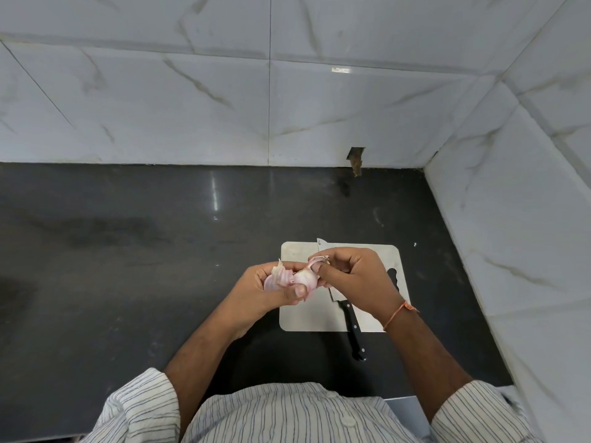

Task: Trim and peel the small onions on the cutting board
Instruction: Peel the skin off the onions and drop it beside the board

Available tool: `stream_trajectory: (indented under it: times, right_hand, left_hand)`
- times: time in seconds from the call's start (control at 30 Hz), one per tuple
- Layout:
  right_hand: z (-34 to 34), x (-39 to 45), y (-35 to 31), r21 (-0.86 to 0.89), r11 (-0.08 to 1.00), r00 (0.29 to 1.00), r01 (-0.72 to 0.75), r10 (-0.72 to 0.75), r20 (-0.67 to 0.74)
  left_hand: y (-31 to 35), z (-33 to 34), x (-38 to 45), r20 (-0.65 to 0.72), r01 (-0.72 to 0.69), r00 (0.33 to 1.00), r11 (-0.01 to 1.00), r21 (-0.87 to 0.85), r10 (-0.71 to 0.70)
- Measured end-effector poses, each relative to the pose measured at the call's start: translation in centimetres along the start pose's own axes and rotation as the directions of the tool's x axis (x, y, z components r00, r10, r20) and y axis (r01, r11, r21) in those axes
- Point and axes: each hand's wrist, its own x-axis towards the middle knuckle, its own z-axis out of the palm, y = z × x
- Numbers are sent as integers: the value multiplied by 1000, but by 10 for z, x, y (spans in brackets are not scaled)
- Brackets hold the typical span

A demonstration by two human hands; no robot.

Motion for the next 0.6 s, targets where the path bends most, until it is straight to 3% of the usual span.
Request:
stream_trajectory:
  times: [0.13, 0.23, 0.37, 0.5, 0.6]
  right_hand:
    - [5, 1, -6, 23, 997, 998, -68, 68, -3]
    - [15, -4, -7, -9, 977, 977, -212, 212, -17]
    - [28, -11, -7, 255, 864, 901, -434, 423, 100]
    - [32, -20, -10, 432, 811, 918, -395, 369, 147]
    - [33, -20, -5, 364, 881, 951, -303, 307, 50]
  left_hand:
    - [-4, 2, 2, -10, 25, 1000, 998, -49, -26]
    - [-10, 7, 7, -76, 34, 996, 992, -125, -44]
    - [-15, 16, 8, -104, 9, 994, 964, -267, -38]
    - [-17, 19, 11, -45, 44, 997, 955, -293, -60]
    - [-15, 24, 10, -18, 50, 998, 984, -168, -54]
